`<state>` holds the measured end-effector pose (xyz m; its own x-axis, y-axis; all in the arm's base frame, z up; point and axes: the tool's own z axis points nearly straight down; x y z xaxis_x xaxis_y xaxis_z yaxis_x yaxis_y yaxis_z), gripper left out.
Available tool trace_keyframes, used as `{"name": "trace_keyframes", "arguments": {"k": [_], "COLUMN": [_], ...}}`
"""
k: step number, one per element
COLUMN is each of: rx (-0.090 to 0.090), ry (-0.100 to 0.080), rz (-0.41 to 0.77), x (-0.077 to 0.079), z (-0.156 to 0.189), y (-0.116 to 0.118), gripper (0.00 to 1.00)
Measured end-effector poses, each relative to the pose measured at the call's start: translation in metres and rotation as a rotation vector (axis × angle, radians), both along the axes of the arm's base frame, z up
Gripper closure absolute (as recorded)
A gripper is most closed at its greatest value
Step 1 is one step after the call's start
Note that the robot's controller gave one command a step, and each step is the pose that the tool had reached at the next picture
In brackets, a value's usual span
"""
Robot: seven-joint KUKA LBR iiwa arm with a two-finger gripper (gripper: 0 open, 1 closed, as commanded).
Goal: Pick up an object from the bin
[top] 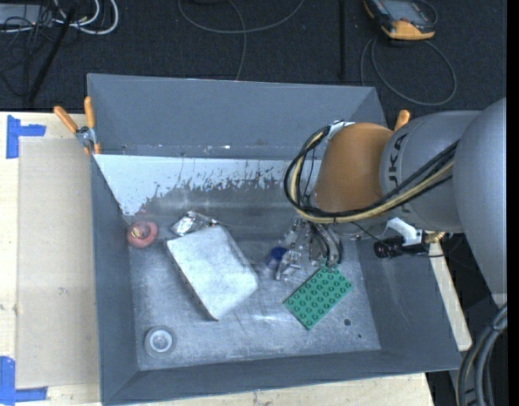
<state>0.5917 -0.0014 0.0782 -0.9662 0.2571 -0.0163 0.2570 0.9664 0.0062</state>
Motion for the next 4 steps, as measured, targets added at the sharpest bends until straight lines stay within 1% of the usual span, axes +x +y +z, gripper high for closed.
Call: {"name": "trace_keyframes", "arguments": {"k": [1, 2, 3, 4], "rx": [0.0, 0.0, -0.003, -0.004], "ry": [0.014, -0.001, 0.018, 0.008], "rz": [0.0, -0.003, 0.232, 0.233], "x": [-0.004, 0.0, -0.027, -0.04], "z": [-0.005, 0.0, 0.035, 0.176], "y": [0.0, -0.001, 0.014, 0.036], "gripper": [0.0, 1.0, 1.0, 1.0]}}
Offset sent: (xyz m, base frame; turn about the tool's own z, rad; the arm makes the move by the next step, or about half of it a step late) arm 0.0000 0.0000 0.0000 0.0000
